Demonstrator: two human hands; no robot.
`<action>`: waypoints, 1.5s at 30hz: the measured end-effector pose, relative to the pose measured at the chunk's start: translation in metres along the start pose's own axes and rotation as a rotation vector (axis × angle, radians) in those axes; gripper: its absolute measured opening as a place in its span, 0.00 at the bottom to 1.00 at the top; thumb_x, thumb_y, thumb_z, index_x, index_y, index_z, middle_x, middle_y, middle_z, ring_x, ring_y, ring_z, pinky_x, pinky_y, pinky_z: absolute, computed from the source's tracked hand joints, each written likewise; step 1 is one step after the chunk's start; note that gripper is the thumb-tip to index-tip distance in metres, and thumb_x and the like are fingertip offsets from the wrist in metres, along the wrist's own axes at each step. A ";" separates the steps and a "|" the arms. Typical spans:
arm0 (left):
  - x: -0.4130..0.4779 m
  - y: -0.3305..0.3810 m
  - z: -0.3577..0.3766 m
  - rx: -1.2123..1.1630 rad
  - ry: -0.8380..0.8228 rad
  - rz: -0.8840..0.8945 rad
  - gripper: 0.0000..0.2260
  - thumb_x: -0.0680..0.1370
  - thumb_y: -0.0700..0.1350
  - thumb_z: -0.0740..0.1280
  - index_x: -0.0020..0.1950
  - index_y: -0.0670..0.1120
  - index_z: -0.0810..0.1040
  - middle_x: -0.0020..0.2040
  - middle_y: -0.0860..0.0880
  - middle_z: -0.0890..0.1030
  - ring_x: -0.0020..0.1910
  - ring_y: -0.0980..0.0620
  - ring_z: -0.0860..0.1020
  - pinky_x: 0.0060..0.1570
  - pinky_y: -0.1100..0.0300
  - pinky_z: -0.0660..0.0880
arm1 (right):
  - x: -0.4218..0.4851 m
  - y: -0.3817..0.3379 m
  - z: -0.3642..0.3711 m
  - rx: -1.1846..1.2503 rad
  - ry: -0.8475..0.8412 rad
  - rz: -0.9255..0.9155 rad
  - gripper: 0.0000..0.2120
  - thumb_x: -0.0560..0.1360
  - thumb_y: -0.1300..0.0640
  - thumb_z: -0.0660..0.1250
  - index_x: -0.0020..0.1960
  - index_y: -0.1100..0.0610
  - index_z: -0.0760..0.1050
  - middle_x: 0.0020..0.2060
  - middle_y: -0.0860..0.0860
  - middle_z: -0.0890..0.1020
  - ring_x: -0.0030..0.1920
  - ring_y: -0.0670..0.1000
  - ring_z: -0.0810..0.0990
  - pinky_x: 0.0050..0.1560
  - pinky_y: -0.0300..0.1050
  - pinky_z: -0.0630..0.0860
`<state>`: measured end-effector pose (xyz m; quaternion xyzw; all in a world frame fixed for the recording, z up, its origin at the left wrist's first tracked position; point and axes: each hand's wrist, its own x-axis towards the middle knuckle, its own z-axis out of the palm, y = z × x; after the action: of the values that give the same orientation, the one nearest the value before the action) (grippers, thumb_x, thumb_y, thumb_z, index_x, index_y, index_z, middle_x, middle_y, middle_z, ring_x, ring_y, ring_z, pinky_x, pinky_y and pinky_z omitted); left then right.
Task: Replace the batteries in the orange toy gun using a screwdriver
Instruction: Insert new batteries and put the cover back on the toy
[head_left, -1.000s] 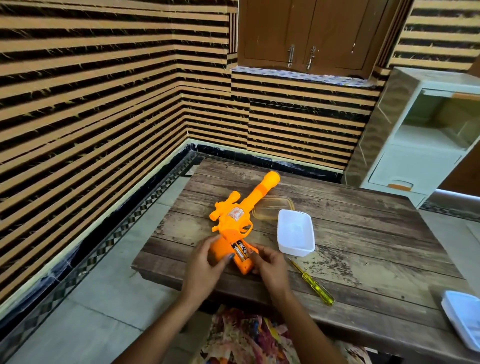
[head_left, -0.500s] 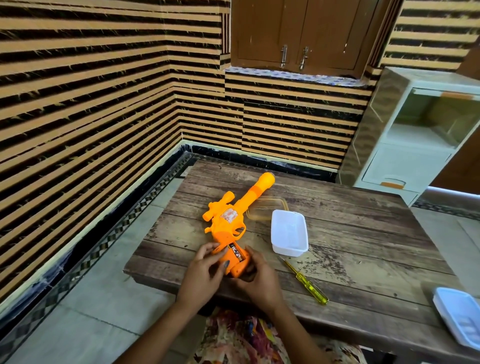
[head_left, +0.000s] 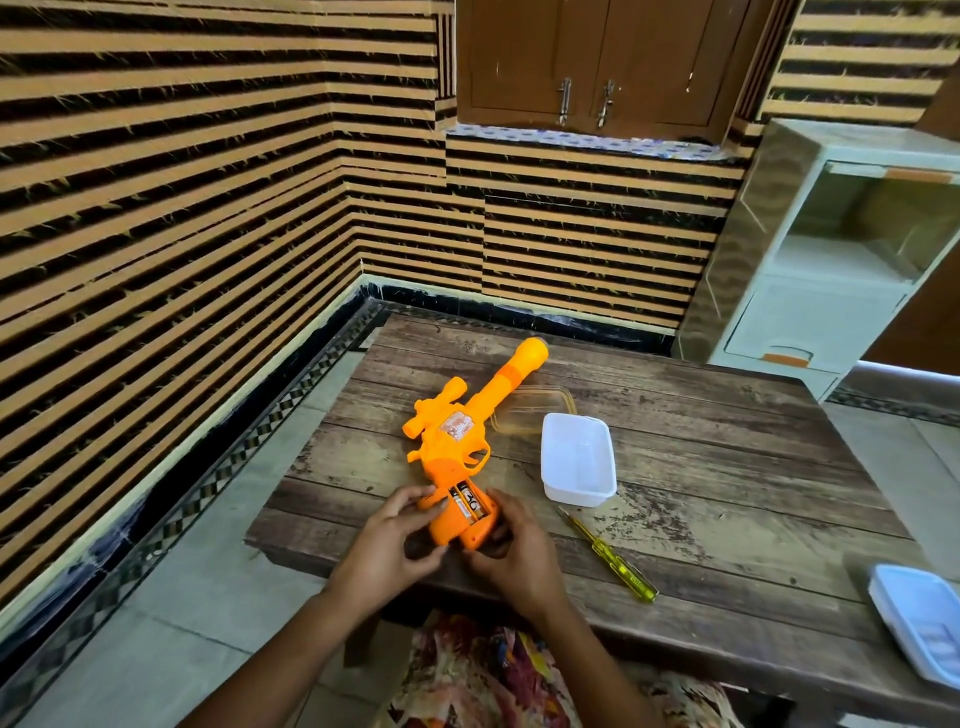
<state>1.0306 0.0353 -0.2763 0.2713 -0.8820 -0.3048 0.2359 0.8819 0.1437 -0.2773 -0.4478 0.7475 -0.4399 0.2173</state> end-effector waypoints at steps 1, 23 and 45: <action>0.000 -0.001 0.000 0.007 -0.008 0.014 0.23 0.69 0.41 0.75 0.63 0.48 0.76 0.64 0.51 0.70 0.63 0.56 0.70 0.62 0.80 0.58 | 0.000 0.000 0.000 0.003 -0.001 0.001 0.35 0.64 0.58 0.75 0.68 0.53 0.67 0.52 0.45 0.74 0.41 0.39 0.74 0.40 0.25 0.70; 0.013 0.007 -0.002 0.512 -0.030 0.295 0.29 0.80 0.60 0.42 0.58 0.50 0.79 0.55 0.48 0.80 0.52 0.53 0.76 0.41 0.62 0.79 | -0.003 0.000 -0.002 0.014 0.006 0.001 0.36 0.62 0.59 0.74 0.68 0.55 0.67 0.54 0.47 0.74 0.38 0.41 0.75 0.38 0.27 0.71; 0.081 0.019 -0.027 0.664 -0.457 0.682 0.22 0.71 0.58 0.57 0.54 0.49 0.82 0.57 0.50 0.82 0.57 0.47 0.79 0.51 0.48 0.78 | 0.000 0.006 -0.003 0.038 0.005 -0.003 0.36 0.59 0.61 0.74 0.67 0.55 0.69 0.49 0.44 0.74 0.35 0.43 0.74 0.36 0.31 0.70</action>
<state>0.9799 -0.0133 -0.2238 -0.0445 -0.9981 0.0337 0.0250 0.8769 0.1466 -0.2812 -0.4436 0.7389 -0.4554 0.2234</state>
